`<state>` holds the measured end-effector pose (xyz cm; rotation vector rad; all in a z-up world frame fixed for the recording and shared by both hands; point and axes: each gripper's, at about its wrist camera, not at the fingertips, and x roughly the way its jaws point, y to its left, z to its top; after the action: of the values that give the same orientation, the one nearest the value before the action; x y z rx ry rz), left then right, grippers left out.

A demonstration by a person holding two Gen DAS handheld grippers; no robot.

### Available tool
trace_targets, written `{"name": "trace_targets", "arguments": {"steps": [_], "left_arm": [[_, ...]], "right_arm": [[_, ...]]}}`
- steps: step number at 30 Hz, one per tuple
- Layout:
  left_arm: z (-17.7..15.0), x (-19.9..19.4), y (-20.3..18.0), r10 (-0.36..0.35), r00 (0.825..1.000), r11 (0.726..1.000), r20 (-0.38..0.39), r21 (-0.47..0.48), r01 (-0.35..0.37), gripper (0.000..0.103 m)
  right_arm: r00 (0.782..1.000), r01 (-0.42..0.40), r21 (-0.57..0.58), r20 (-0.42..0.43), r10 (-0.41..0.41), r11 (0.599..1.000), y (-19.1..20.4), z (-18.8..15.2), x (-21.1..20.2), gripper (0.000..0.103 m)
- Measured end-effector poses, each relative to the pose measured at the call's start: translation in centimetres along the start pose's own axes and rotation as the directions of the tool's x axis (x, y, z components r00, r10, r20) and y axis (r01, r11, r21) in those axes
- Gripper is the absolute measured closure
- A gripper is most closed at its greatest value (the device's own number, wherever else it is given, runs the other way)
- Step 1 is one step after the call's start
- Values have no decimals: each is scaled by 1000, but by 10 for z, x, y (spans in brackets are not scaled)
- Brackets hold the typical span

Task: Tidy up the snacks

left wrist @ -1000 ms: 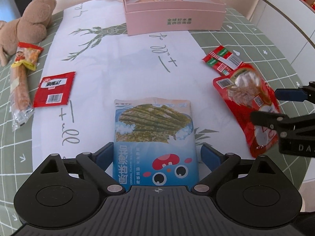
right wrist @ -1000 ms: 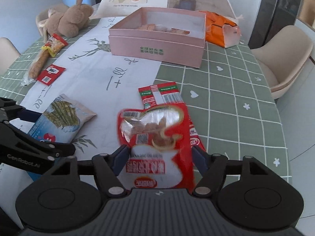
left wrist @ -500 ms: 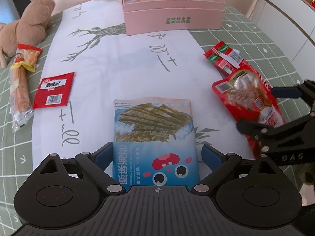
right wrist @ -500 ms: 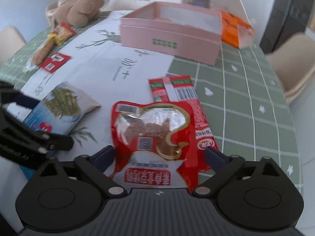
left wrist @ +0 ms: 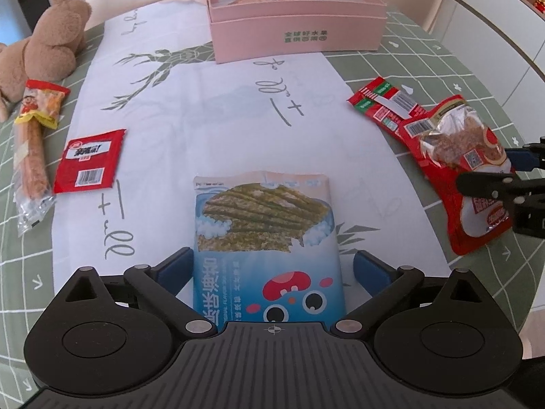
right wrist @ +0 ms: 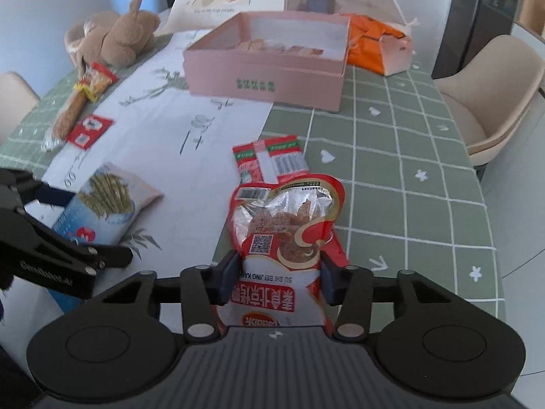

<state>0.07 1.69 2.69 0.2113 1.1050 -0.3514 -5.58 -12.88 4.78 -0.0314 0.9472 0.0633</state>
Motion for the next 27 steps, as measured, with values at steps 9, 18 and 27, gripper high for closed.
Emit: {"name": "trace_targets", "arguments": {"steps": [9, 18, 27], "left_arm": [[0, -9, 12, -41, 999, 998, 22, -54, 42, 18], [14, -23, 7, -132, 986, 989, 102, -57, 139, 17], [21, -11, 10, -112, 991, 988, 75, -97, 119, 13]], "right_arm": [[1000, 4, -14, 15, -4, 1000, 0, 2, -2, 58], [999, 1, -24, 43, 0, 1000, -5, 8, -9, 63], [999, 19, -6, 47, -18, 1000, -17, 4, -7, 62]]}}
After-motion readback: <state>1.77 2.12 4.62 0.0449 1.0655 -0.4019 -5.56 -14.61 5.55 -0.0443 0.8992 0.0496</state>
